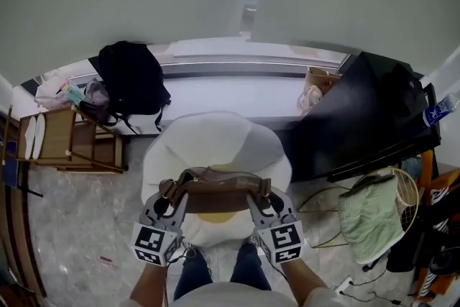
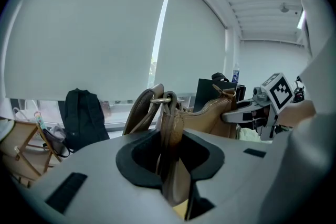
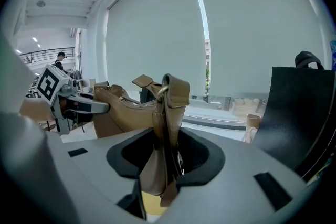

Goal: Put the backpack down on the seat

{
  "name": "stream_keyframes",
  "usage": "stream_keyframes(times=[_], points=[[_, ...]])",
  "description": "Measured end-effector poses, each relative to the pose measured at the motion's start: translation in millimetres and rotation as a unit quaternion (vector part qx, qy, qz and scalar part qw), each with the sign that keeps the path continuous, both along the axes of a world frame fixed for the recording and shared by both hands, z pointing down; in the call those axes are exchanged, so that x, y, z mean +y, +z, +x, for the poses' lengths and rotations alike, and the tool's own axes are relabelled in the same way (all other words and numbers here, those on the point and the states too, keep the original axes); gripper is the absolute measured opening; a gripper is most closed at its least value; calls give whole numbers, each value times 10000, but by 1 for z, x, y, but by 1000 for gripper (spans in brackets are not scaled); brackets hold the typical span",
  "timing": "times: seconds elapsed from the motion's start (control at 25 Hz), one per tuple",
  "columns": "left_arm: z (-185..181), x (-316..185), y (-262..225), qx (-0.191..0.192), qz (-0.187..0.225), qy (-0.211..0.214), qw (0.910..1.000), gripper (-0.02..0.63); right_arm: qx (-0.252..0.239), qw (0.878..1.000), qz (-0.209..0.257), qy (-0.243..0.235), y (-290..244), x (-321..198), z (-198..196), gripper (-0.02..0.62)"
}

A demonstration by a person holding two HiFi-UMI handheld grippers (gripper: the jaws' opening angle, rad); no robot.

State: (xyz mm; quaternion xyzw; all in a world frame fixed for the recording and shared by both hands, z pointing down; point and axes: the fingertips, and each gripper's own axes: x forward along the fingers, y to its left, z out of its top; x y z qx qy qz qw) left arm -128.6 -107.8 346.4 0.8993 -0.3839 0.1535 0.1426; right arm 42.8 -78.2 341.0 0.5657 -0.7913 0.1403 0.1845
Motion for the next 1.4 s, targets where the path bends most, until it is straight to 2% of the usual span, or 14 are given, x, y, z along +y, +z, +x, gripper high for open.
stream_keyframes(times=[0.36, 1.4], points=[[3, -12, 39, -32, -86, 17, 10000, 103, -34, 9998, -181, 58, 40, -9, 2, 161], [11, -30, 179, -219, -745, -116, 9969, 103, -4, 9979, -626, 145, 182, -37, 15, 161]])
